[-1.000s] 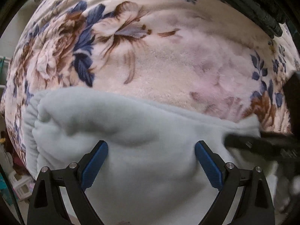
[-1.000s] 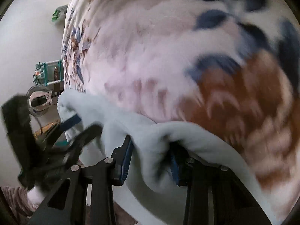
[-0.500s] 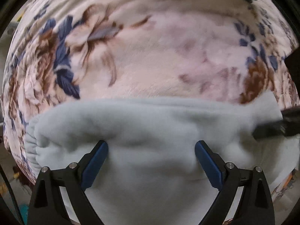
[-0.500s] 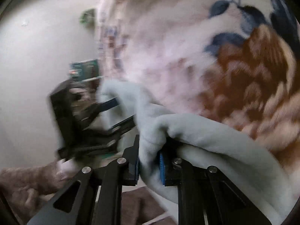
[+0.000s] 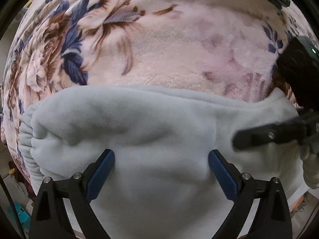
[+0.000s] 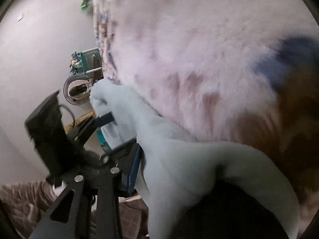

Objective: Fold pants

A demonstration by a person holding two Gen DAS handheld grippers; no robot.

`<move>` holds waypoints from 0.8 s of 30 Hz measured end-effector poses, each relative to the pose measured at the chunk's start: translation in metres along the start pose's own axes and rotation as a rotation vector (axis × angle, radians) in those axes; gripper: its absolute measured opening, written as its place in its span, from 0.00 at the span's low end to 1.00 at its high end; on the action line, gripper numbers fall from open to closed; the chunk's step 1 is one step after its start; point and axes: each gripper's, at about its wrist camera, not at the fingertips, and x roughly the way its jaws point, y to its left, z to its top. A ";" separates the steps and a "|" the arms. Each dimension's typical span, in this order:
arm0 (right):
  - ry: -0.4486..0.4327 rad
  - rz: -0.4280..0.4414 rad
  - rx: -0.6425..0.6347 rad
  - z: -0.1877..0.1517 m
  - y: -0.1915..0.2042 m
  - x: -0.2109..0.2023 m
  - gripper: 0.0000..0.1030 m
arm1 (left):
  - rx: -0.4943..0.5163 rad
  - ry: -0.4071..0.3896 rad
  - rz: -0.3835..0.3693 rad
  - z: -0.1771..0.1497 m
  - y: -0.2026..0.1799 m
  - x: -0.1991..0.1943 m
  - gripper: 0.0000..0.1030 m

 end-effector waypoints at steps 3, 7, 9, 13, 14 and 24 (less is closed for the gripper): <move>-0.019 0.056 0.015 0.002 0.003 -0.001 0.31 | 0.000 -0.006 0.002 -0.010 0.001 0.002 0.95; -0.148 0.007 0.154 -0.012 0.002 -0.044 0.07 | 0.010 0.002 0.013 -0.024 0.008 0.003 0.95; -0.228 -0.017 0.200 -0.025 0.000 -0.082 0.07 | 0.005 0.009 0.010 -0.034 0.013 0.005 0.95; -0.177 -0.128 0.097 -0.031 0.022 -0.078 0.14 | -0.013 0.020 0.017 -0.049 0.024 0.014 0.95; -0.139 -0.192 0.044 -0.030 0.031 -0.069 0.29 | -0.016 0.020 0.021 -0.052 0.025 0.015 0.95; -0.269 -0.342 0.226 -0.037 -0.017 -0.173 0.11 | -0.040 0.023 0.015 -0.068 0.032 0.033 0.95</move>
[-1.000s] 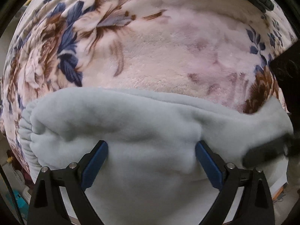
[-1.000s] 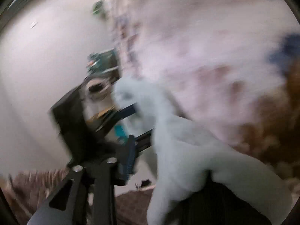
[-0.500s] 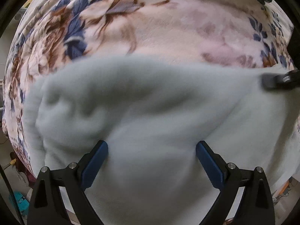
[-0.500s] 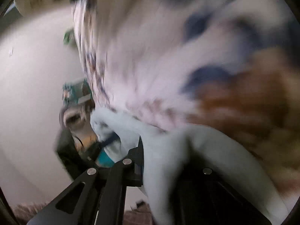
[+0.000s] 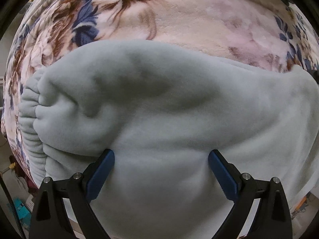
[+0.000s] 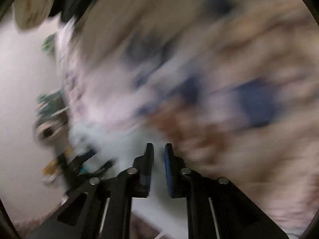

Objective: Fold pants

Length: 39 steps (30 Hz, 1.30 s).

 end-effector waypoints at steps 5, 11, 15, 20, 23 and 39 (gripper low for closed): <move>-0.018 0.026 -0.055 -0.007 -0.014 -0.036 0.13 | -0.055 0.014 -0.017 0.004 0.001 -0.004 0.95; 0.099 -0.158 -0.177 -0.035 0.009 0.025 0.16 | -0.090 -0.034 -0.085 0.003 -0.021 -0.022 0.95; 0.045 -0.107 -0.223 -0.063 0.006 0.024 0.16 | -0.123 -0.021 -0.228 0.017 -0.047 -0.032 0.95; -0.038 -0.019 -0.240 -0.096 0.015 0.009 0.16 | -0.086 -0.011 -0.318 0.046 -0.101 -0.047 0.95; -0.050 -0.011 -0.241 -0.113 0.015 0.015 0.16 | -0.079 0.039 -0.345 0.071 -0.127 -0.044 0.95; -0.093 0.152 -0.162 -0.127 0.000 0.023 0.16 | 0.084 -0.026 -0.312 0.057 -0.136 -0.040 0.20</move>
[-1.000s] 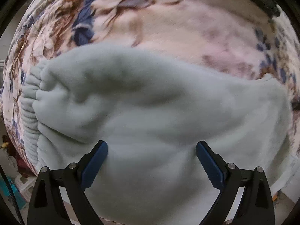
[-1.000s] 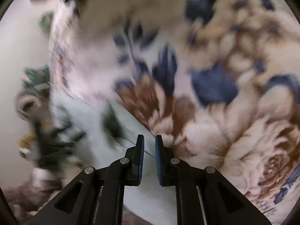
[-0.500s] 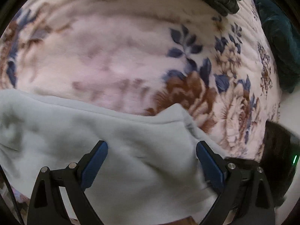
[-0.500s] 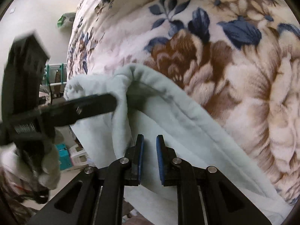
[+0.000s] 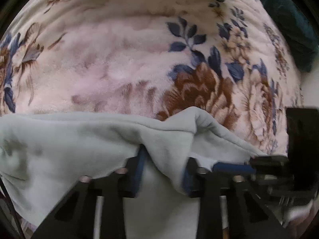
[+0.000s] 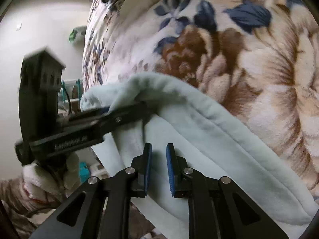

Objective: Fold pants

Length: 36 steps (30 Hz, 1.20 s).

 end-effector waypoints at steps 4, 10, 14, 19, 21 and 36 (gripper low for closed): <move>0.009 0.081 0.109 0.007 -0.020 0.004 0.39 | -0.027 -0.011 -0.023 -0.011 0.006 -0.005 0.19; 0.092 0.264 0.251 0.024 -0.044 0.042 0.40 | -0.043 -0.036 -0.041 -0.018 0.006 -0.016 0.19; 0.161 0.165 0.120 0.035 -0.020 0.061 0.46 | -0.009 -0.066 -0.039 -0.016 -0.003 -0.030 0.18; 0.186 0.057 0.022 0.041 0.001 0.059 0.46 | -0.018 -0.052 -0.041 -0.015 0.002 -0.028 0.18; 0.182 0.038 -0.021 0.041 0.006 0.053 0.49 | -0.020 -0.055 -0.049 -0.018 0.005 -0.031 0.18; 0.001 -0.148 -0.026 0.029 0.047 0.024 0.07 | -0.170 -0.116 0.114 -0.032 0.080 -0.013 0.25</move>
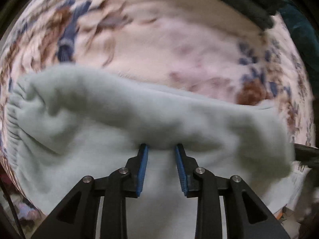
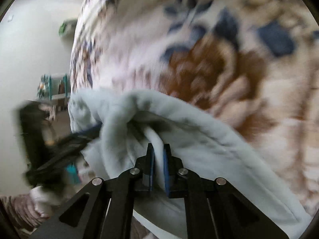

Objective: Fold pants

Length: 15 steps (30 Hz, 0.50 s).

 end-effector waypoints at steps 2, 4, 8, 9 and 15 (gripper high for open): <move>-0.050 0.004 0.050 0.002 -0.005 -0.016 0.06 | 0.018 0.003 0.008 0.000 -0.002 0.004 0.25; -0.080 0.015 0.111 0.004 -0.017 -0.024 0.03 | 0.025 0.004 0.020 0.001 -0.005 0.005 0.25; -0.189 0.114 0.365 0.016 -0.084 -0.050 0.00 | -0.016 0.013 -0.011 0.003 0.001 0.006 0.25; -0.187 0.194 0.400 0.020 -0.095 -0.054 0.01 | -0.019 0.015 -0.017 0.003 0.001 0.005 0.25; 0.013 0.321 0.180 0.046 -0.054 -0.030 0.83 | -0.012 0.012 -0.023 0.004 0.009 -0.002 0.25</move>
